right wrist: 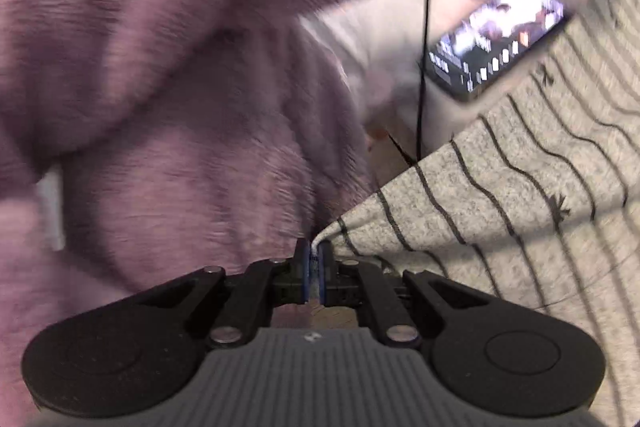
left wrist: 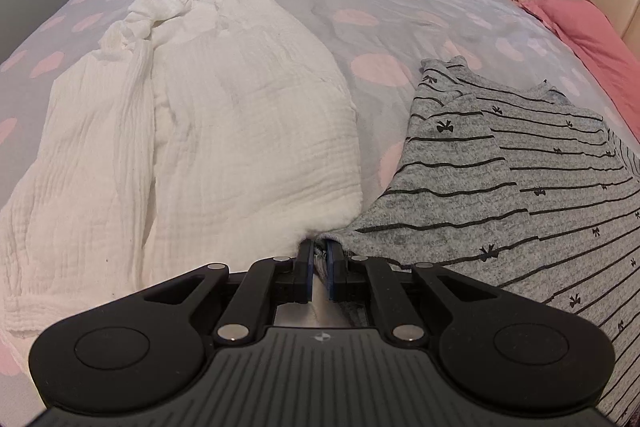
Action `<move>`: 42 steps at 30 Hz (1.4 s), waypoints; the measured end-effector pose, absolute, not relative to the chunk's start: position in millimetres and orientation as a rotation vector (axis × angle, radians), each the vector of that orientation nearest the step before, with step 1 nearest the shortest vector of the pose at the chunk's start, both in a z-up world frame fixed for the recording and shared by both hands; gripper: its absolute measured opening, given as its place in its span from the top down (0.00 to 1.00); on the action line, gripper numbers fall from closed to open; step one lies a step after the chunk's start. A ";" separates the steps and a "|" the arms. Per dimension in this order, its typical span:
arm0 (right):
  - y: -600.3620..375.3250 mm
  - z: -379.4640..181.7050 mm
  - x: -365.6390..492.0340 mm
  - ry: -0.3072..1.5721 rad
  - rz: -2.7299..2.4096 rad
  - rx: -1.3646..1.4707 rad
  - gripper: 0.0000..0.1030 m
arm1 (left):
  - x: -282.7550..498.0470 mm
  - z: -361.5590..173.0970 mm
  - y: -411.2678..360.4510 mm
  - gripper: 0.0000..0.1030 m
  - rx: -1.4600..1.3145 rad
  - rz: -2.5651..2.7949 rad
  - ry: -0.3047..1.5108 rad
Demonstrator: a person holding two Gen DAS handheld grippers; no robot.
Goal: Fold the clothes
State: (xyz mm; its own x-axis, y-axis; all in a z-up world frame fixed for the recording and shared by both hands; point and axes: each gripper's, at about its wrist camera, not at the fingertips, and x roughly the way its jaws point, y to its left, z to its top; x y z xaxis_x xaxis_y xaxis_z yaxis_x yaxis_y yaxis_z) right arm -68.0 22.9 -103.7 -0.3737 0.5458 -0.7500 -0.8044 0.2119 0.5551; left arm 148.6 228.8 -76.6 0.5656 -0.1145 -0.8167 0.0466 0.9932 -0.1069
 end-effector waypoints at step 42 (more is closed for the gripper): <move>-66.2 -172.6 -47.7 1.143 0.909 -0.145 0.66 | -75.8 -119.3 132.4 0.85 0.319 -0.367 1.411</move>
State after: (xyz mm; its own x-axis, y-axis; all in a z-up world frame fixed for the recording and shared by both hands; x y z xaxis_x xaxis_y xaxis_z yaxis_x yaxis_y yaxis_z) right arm -47.7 -66.2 -172.6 0.1118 0.5475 -0.8293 -0.6853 0.6469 0.3346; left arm -75.8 132.4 -119.3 0.1203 -0.0587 -0.9910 0.4313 0.9022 -0.0011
